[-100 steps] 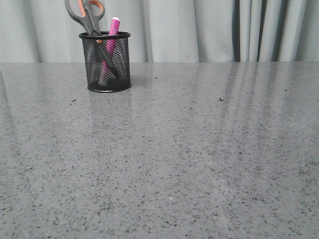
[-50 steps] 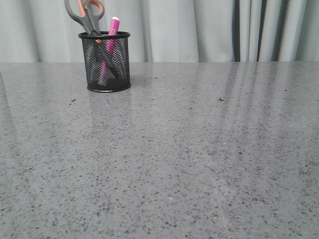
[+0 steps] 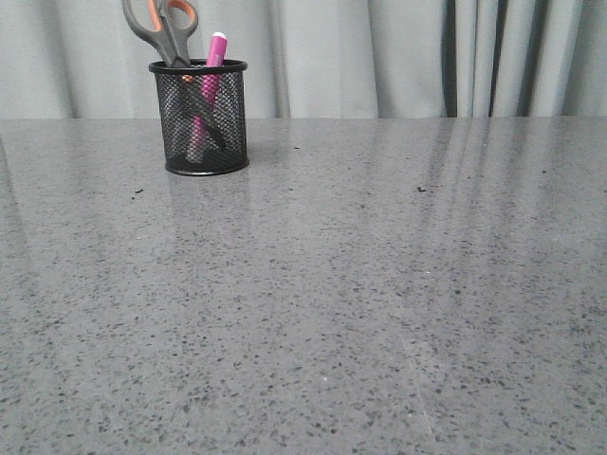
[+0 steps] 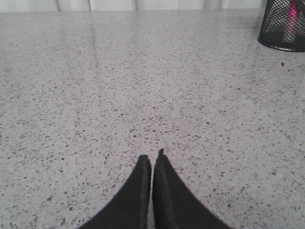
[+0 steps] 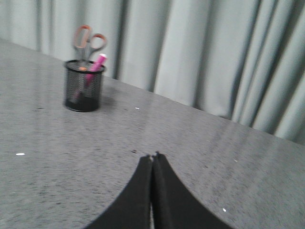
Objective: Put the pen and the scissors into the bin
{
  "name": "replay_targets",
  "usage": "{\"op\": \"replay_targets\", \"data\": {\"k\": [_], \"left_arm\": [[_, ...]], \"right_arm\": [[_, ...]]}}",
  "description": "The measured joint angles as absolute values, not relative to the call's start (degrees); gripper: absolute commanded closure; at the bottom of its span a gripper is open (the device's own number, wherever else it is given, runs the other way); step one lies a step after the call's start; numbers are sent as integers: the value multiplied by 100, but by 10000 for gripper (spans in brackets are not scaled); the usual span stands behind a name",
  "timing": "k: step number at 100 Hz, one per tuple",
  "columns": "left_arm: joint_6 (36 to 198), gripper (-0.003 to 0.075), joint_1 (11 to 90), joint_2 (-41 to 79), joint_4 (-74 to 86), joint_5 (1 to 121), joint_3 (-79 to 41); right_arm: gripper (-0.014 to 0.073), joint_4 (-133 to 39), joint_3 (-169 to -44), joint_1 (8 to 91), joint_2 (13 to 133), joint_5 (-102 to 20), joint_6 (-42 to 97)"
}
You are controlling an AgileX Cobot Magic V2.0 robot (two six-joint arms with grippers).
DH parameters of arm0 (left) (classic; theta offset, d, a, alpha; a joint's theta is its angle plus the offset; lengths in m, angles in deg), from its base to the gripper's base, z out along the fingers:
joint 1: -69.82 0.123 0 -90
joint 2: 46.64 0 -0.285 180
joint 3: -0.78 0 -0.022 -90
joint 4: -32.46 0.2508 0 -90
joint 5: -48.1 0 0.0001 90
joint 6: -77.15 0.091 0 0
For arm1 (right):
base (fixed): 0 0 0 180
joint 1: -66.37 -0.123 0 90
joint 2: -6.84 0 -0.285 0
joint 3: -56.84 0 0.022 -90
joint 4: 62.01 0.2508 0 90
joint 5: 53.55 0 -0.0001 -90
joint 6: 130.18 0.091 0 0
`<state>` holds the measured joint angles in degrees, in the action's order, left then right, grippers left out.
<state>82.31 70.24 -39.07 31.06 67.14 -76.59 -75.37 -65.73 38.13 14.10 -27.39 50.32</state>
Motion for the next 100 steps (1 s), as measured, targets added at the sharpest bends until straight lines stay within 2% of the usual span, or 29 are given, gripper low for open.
{"op": "replay_targets", "data": {"k": [20, 32, 56, 100], "left_arm": [[8231, 739, 7024, -3907, 3106, 6714, -7659], [8231, 739, 7024, -3907, 3106, 6714, -7659], [8231, 739, 7024, -3907, 3106, 6723, -7659], [8231, 739, 7028, -3907, 3106, 6723, -7659]], "right_arm": [[664, -6481, -5059, 5584, 1507, -4015, 5032], [664, -6318, -4536, 6131, 1441, -4237, 5032], [663, -6247, -4535, 6261, 1404, -3482, 5020], [664, -6243, -4535, 6261, 1400, -3468, 4910]]}}
